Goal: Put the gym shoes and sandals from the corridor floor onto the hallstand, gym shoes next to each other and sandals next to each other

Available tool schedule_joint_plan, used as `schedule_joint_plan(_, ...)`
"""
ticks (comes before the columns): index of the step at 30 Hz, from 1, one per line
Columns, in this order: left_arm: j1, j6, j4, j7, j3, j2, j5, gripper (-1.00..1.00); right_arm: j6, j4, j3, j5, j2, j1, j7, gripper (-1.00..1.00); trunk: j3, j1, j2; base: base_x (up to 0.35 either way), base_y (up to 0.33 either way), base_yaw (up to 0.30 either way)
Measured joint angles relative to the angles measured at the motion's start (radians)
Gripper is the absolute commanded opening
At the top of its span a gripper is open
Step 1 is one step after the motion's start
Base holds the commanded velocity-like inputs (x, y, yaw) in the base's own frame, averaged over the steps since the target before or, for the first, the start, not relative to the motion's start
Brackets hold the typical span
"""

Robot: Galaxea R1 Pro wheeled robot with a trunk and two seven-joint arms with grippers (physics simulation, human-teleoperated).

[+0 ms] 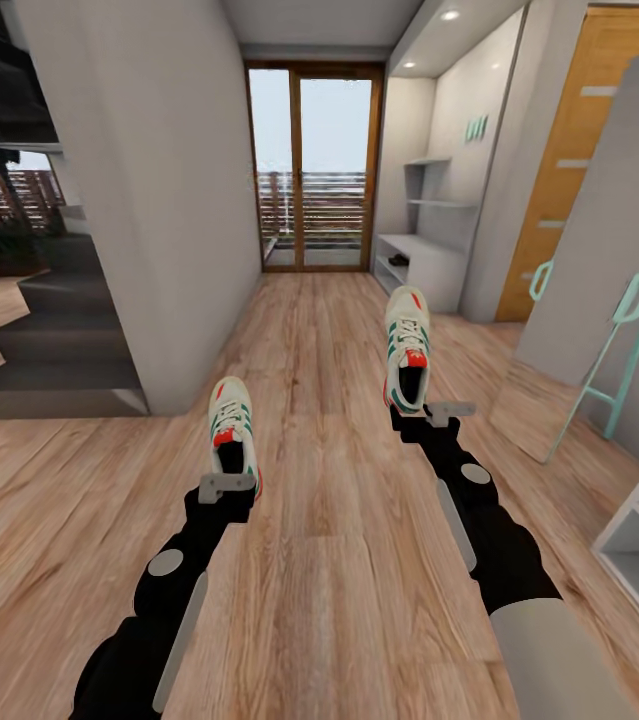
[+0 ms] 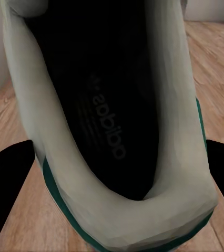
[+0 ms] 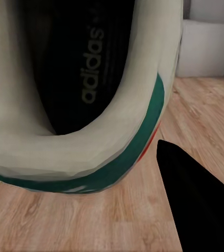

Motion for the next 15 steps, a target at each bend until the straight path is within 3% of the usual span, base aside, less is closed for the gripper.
schedule_joint_plan(15, 0.0, 0.0, 0.0, 0.0, 0.0, 0.0, 0.0, -1.0, 0.0, 0.0, 0.0, 0.002, 0.0, 0.0, 0.0, -1.0, 0.0, 0.0, 0.0, 0.345, 0.0, 0.0)
